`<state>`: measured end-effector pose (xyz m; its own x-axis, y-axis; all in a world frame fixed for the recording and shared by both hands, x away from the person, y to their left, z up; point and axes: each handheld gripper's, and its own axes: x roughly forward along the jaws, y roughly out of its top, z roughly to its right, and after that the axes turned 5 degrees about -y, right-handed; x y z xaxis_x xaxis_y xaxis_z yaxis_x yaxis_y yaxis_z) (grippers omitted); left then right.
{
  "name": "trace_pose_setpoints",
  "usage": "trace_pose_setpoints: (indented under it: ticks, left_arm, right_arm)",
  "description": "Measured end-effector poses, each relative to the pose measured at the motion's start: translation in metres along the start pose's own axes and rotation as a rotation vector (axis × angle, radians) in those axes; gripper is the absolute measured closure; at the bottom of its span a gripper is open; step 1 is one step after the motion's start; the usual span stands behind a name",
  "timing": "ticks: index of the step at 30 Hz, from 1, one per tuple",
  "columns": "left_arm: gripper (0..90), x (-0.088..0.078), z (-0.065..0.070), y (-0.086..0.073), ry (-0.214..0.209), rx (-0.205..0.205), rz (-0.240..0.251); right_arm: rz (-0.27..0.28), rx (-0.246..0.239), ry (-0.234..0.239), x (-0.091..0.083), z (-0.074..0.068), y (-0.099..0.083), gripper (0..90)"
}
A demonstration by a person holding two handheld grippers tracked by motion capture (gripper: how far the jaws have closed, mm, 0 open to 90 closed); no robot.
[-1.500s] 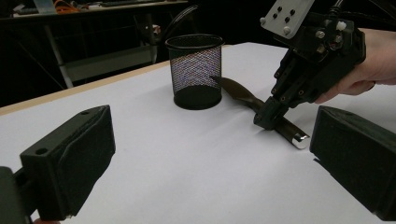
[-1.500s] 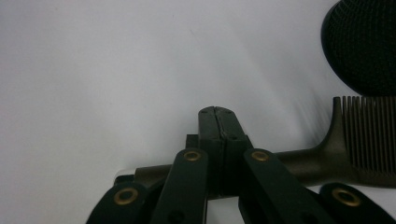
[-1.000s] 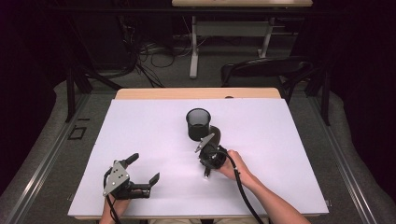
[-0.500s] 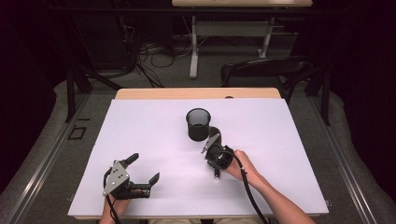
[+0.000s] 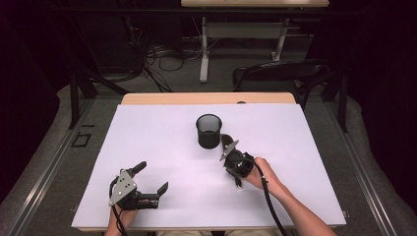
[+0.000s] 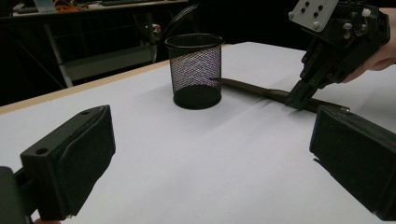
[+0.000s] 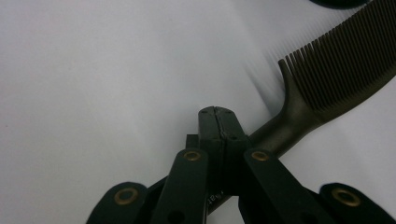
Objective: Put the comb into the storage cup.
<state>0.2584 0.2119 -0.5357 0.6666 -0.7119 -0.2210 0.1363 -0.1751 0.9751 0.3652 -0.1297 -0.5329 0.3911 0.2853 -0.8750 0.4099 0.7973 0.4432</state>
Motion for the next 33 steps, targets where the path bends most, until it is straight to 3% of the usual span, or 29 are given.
trace_pose_setpoints:
  ticks: [8, 13, 24, 33]
  left_arm:
    - [0.3, 0.0, 0.0, 0.0, -0.001, -0.003, 0.0]
    - [0.3, 0.0, 0.001, 0.0, -0.004, 0.0, 0.001]
    - [0.3, -0.001, 0.001, 0.001, -0.005, 0.007, 0.003]
    - [0.3, -0.002, 0.002, 0.001, -0.007, 0.008, 0.007]
  right_arm:
    - [-0.011, 0.009, -0.011, -0.005, 0.006, -0.008, 90.0]
    - [0.009, 0.048, 0.007, -0.008, 0.009, -0.011, 90.0]
    - [0.06, 0.151, 0.086, -0.02, 0.014, -0.017, 62.1]
    - [0.084, 0.223, 0.091, -0.033, 0.021, -0.027, 36.3]
